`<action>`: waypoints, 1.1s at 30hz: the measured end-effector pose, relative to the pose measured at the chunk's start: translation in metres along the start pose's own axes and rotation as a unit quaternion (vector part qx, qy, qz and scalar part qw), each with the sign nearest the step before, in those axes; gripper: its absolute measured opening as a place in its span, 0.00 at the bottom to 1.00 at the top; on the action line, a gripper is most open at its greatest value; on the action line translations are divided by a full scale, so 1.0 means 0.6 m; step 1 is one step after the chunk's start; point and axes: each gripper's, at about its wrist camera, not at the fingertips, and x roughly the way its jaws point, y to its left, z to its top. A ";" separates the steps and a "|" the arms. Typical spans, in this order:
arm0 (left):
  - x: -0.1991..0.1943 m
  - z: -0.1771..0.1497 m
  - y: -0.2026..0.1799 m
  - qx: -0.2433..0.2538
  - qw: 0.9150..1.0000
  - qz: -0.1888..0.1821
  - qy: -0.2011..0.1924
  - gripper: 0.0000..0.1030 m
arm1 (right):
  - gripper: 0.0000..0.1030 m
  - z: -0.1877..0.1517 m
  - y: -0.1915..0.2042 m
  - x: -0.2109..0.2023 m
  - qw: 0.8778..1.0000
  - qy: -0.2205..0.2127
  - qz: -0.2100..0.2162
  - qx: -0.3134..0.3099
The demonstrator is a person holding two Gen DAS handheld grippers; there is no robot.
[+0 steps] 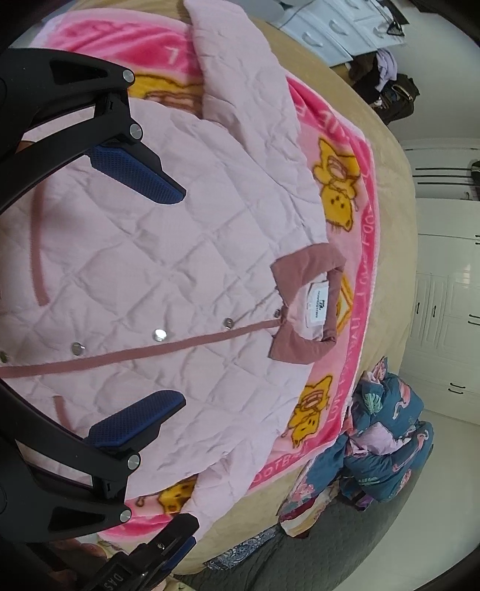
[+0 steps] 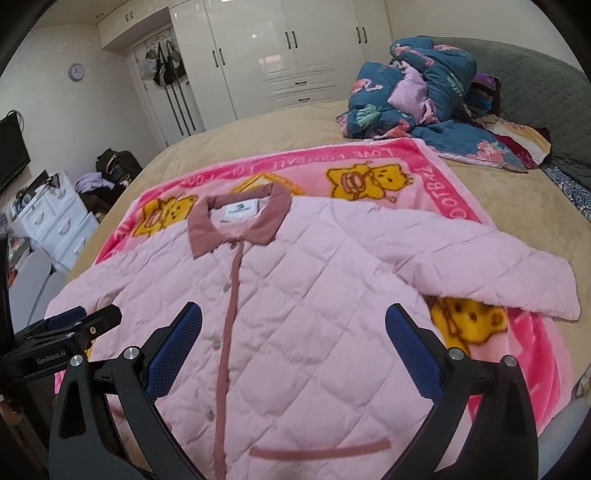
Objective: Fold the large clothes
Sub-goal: 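Move both tools closer over the jacket toward its sleeves, then grasp the sleeve cuff nearest the right tool and lift it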
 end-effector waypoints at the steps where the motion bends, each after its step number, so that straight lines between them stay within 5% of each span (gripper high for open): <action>1: 0.007 0.007 -0.004 0.001 1.000 -0.001 0.001 0.92 | 0.96 0.005 -0.005 0.004 1.000 0.000 -0.003 0.003; 16: 0.136 0.046 -0.067 0.030 0.999 0.000 0.044 0.92 | 0.96 0.032 -0.202 0.094 0.988 0.002 -0.071 0.135; 26: 0.198 0.058 -0.104 0.039 0.997 0.001 0.061 0.92 | 0.96 -0.006 -0.392 0.129 0.955 0.010 -0.136 0.265; 33: 0.229 0.068 -0.129 0.044 0.997 0.007 0.069 0.92 | 0.96 -0.044 -0.519 0.119 0.917 0.004 -0.171 0.360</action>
